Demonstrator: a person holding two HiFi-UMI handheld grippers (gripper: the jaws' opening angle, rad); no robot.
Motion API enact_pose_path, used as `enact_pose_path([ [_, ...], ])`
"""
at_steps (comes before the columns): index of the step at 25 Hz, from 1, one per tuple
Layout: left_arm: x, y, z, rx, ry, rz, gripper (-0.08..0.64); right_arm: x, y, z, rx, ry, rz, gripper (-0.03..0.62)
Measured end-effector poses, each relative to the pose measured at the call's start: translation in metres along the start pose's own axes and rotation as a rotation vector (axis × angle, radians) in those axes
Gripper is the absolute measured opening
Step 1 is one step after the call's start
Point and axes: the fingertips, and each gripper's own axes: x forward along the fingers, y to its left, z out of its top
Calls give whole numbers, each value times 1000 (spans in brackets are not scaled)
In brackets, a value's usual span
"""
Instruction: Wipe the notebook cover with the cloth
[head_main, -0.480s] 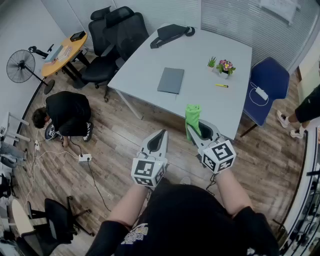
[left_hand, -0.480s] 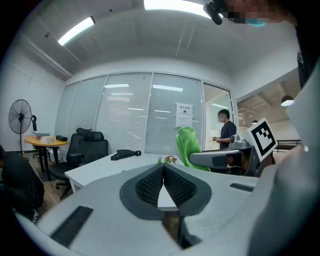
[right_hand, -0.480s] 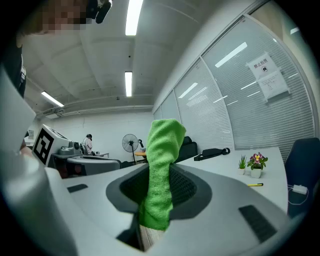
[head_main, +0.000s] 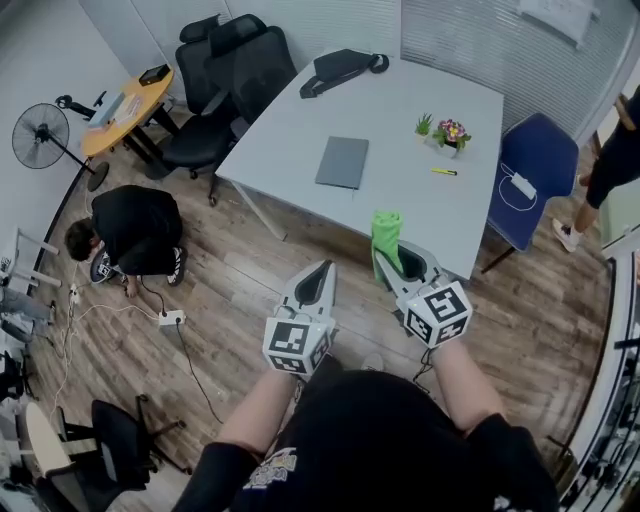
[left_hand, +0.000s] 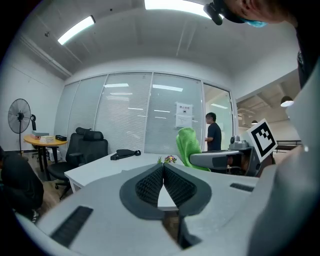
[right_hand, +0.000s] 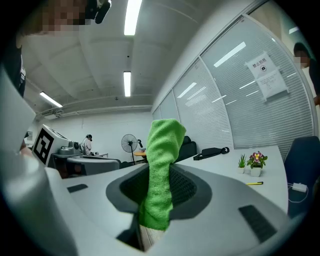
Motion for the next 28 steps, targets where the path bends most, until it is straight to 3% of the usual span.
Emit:
enact_pose_path([
  [14, 14, 45, -21, -28, 31, -31, 10, 41, -3, -21, 68, 39, -42, 110],
  [21, 29, 87, -20, -30, 41, -66, 183, 83, -3, -14, 71, 49, -70, 110],
  [28, 40, 135, -19, -34, 61, -111, 213, 131, 0, -8, 76, 56, -108, 110],
])
